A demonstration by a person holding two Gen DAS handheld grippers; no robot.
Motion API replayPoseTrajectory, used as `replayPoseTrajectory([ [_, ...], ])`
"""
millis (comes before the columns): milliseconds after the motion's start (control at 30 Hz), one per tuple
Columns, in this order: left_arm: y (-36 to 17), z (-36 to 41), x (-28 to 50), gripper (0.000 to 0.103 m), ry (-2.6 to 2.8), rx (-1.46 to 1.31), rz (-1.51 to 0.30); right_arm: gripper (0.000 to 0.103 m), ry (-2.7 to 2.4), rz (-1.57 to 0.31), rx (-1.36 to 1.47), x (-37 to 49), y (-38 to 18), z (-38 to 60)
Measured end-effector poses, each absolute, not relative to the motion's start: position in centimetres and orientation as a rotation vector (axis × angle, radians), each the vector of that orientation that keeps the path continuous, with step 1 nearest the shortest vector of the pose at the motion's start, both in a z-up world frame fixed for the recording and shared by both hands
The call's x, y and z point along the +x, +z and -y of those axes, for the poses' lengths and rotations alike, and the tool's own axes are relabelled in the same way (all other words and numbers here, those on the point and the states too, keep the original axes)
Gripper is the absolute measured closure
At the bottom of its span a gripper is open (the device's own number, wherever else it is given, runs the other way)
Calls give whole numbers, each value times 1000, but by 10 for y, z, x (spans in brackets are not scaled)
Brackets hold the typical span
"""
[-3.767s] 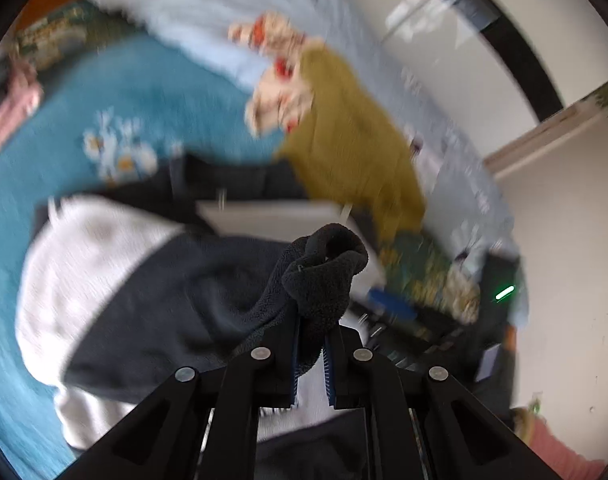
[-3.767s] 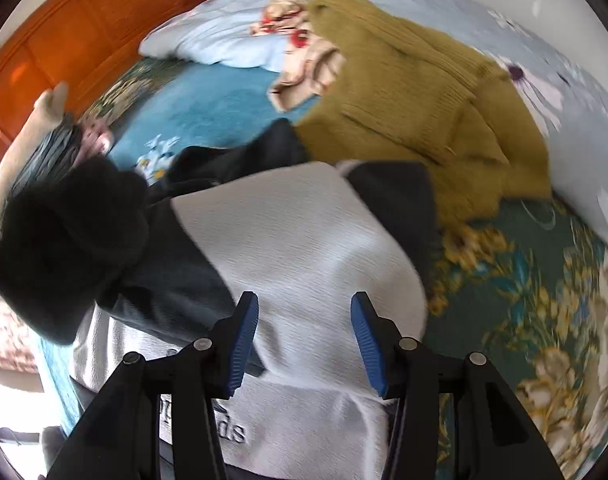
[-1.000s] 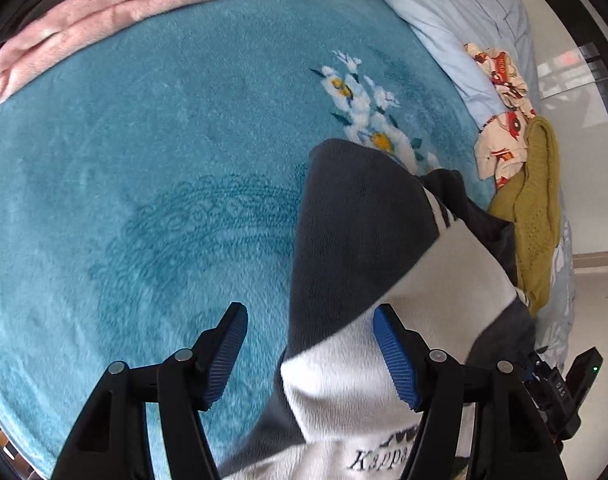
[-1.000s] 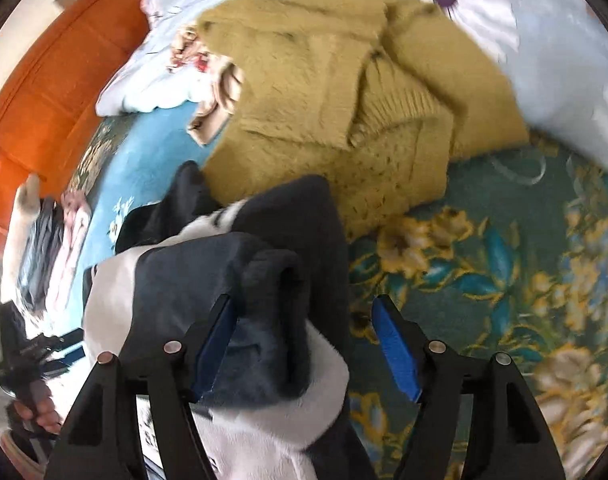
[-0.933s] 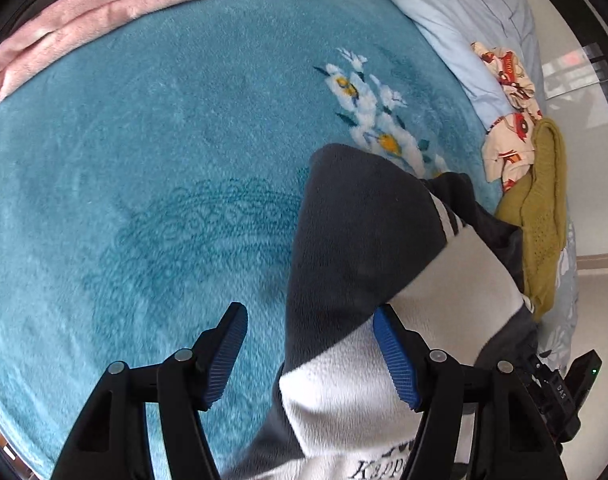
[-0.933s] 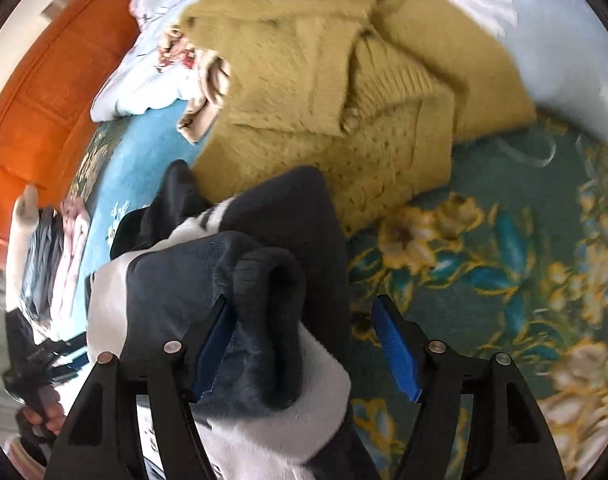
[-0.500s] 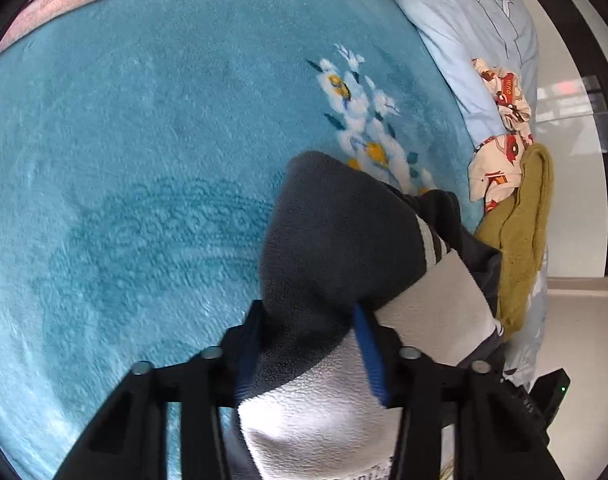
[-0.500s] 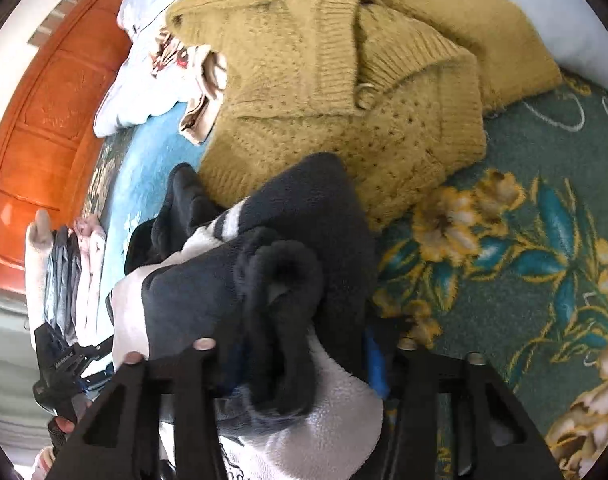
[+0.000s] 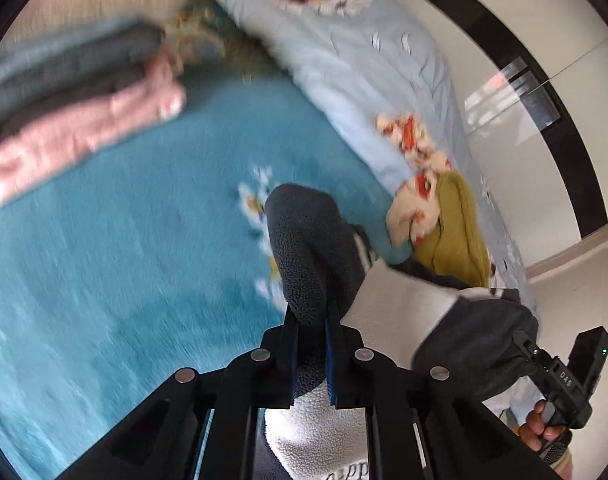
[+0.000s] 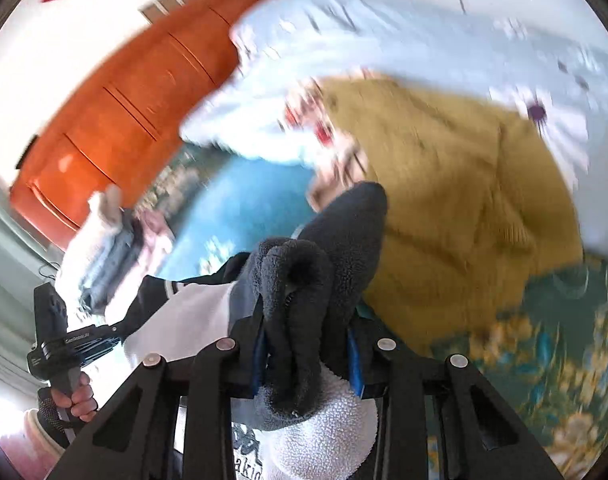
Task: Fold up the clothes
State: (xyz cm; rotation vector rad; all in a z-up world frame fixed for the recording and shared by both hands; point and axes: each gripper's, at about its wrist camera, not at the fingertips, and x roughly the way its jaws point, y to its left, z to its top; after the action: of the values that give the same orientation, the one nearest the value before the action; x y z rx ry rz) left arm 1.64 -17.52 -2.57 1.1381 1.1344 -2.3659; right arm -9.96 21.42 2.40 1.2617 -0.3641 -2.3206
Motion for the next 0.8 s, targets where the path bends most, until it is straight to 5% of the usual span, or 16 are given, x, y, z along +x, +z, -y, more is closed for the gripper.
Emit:
replayPoseTrajectory([
  [333, -74, 191, 18, 85, -2199, 1332, -1146, 69, -2325, 259, 1587, -136, -54, -189],
  [533, -60, 190, 35, 47, -2237, 1340, -1104, 51, -2343, 260, 1568, -132, -41, -195],
  [800, -85, 164, 102, 46, -2188, 1475, -1153, 45, -2267, 318, 1628, -85, -44, -233],
])
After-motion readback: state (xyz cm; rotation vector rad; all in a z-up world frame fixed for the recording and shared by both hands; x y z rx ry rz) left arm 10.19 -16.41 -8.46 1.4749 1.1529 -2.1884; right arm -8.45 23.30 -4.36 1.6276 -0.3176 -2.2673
